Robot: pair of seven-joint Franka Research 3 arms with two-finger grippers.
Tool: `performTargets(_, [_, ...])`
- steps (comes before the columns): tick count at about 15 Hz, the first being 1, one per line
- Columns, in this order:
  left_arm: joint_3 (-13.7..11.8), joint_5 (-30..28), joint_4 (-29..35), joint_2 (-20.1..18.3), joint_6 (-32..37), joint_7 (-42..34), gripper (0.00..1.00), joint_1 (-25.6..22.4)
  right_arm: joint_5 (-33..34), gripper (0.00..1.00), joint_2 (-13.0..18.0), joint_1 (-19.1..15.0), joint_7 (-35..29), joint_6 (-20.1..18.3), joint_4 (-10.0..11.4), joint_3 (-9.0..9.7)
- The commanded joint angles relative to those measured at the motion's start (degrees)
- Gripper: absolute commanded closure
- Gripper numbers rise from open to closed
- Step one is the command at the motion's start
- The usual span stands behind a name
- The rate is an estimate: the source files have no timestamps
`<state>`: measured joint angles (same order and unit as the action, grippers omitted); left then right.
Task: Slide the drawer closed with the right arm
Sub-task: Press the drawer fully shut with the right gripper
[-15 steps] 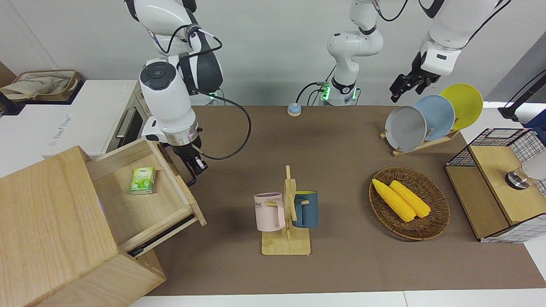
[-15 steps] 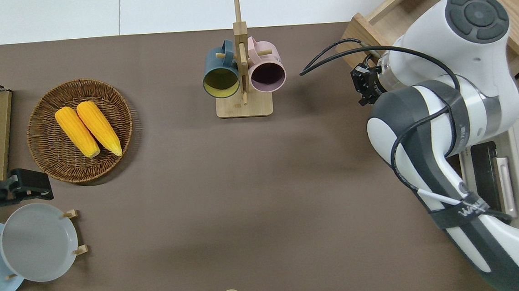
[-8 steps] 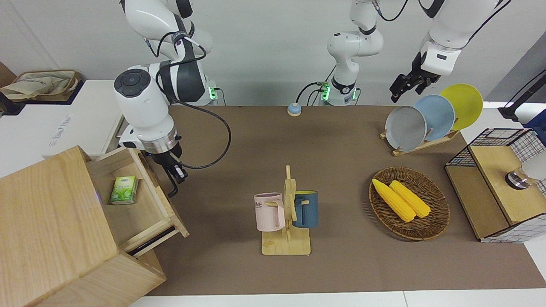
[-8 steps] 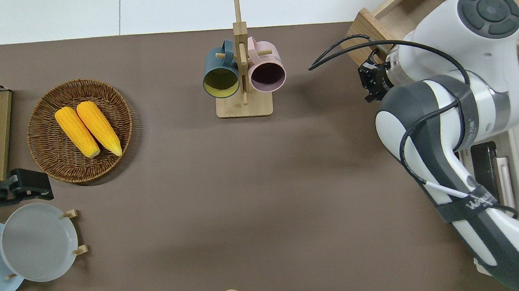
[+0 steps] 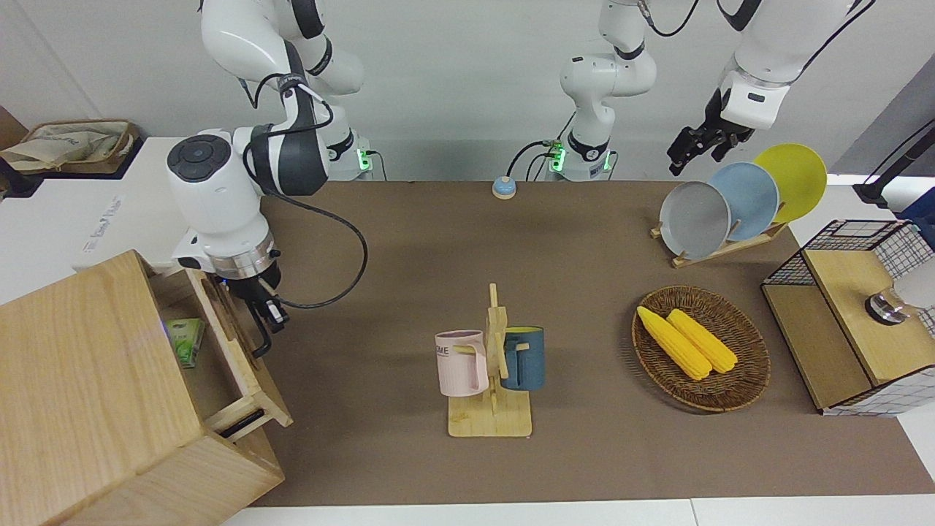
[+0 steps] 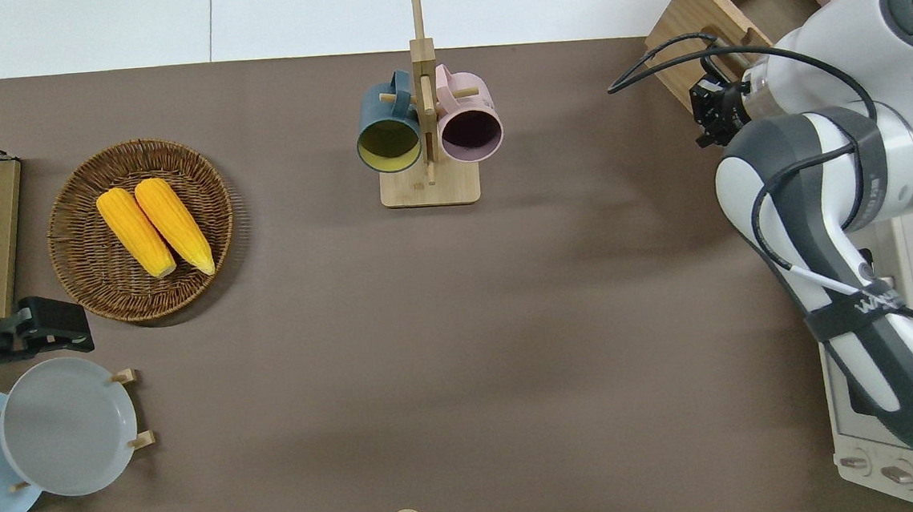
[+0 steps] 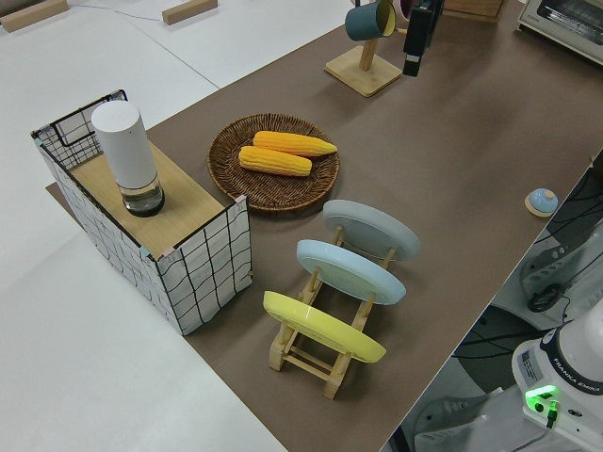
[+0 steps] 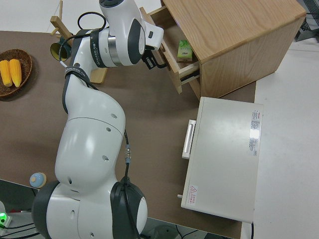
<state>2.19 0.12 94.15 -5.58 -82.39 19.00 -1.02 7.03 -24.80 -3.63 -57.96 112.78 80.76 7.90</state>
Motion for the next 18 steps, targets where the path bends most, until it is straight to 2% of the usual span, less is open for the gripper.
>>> performTargets(1, [-0.35, -0.3, -0.02, -0.48, 0.12, -0.54, 0.01, 0.23, 2.28, 1.0, -3.06, -3.3, 2.76, 3.05, -2.97, 0.37])
performTargets(3, [-0.35, -0.3, -0.02, -0.48, 0.12, -0.54, 0.01, 0.23, 2.37, 1.0, -4.03, -4.45, 2.77, 4.37, -4.02, 0.37])
performTargets(9, [-0.35, -0.3, -0.02, -0.48, 0.12, -0.54, 0.01, 0.23, 3.6, 1.0, -6.75, -6.47, 2.94, 4.55, -8.51, 0.37])
performTargets(13, [-0.35, -0.3, -0.02, -0.48, 0.12, -0.54, 0.01, 0.23, 4.39, 1.0, -7.02, -6.65, 2.94, 5.7, -8.51, 0.37])
performTargets(16, [-0.35, -0.3, -0.02, -0.48, 0.12, -0.63, 0.01, 0.23, 4.39, 1.0, -6.58, -5.51, 2.42, 5.08, -7.72, 0.54])
performTargets(18, [-0.35, -0.3, -0.02, -0.48, 0.12, -0.63, 0.01, 0.23, 4.3, 1.0, -5.53, -4.55, 2.41, 4.82, -6.41, 0.54])
